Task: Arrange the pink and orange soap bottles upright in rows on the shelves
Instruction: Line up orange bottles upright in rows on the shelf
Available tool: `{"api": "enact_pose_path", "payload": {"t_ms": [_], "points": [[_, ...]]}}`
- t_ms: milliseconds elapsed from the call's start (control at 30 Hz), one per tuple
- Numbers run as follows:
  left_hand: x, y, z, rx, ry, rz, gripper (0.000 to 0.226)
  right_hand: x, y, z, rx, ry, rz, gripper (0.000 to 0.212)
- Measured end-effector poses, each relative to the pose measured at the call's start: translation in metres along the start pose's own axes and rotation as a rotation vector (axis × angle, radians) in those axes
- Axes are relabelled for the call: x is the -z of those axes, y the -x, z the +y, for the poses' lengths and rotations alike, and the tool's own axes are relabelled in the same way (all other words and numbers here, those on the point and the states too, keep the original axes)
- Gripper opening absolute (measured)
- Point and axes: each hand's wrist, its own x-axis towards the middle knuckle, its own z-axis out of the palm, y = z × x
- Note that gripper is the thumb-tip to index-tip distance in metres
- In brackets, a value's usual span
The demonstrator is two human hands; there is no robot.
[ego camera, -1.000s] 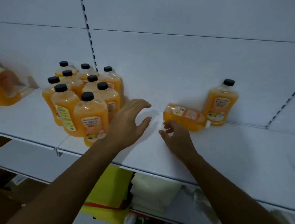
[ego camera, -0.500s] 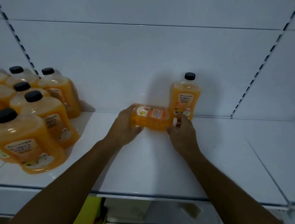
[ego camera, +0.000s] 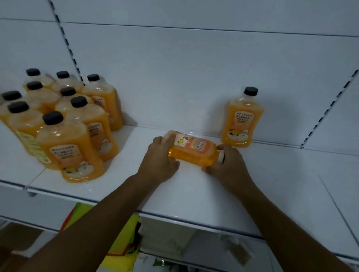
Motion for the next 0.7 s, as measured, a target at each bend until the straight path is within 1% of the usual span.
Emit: {"api": "enact_pose_path", "payload": {"t_ms": [67,167,233,300,367,433,500,567,633,700], "points": [[0.01,0.012,-0.002,0.04,-0.027,0.033,0.076,0.0,0.016,-0.007,0.059,-0.048,-0.036,0.075],[0.031,0.036,-0.006,0.091,-0.019,0.074,0.074,0.003,0.042,-0.024,0.172,-0.117,-0.004,0.054],[0.047,0.059,-0.007,0.099,0.009,0.072,0.074,0.003,0.061,-0.039,0.231,-0.175,0.04,0.048],[0.066,0.085,-0.008,0.098,0.089,0.061,0.074,0.0,0.079,-0.059,0.259,-0.26,0.049,0.049],[0.086,0.115,-0.011,0.071,0.198,0.034,0.064,-0.008,0.096,-0.083,0.268,-0.345,0.032,0.052],[0.107,0.148,-0.022,0.085,0.324,-0.025,0.056,-0.02,0.116,-0.111,0.297,-0.393,0.019,0.046],[0.13,0.186,-0.035,0.144,0.437,-0.031,0.047,-0.038,0.14,-0.142,0.339,-0.445,-0.017,0.04],[0.156,0.228,-0.052,0.202,0.507,0.036,0.036,-0.062,0.169,-0.174,0.377,-0.485,-0.091,0.043],[0.183,0.271,-0.069,0.246,0.575,0.109,0.027,-0.092,0.198,-0.207,0.412,-0.507,-0.175,0.055],[0.206,0.314,-0.091,0.303,0.651,0.156,0.028,-0.123,0.225,-0.238,0.454,-0.501,-0.25,0.065]]}}
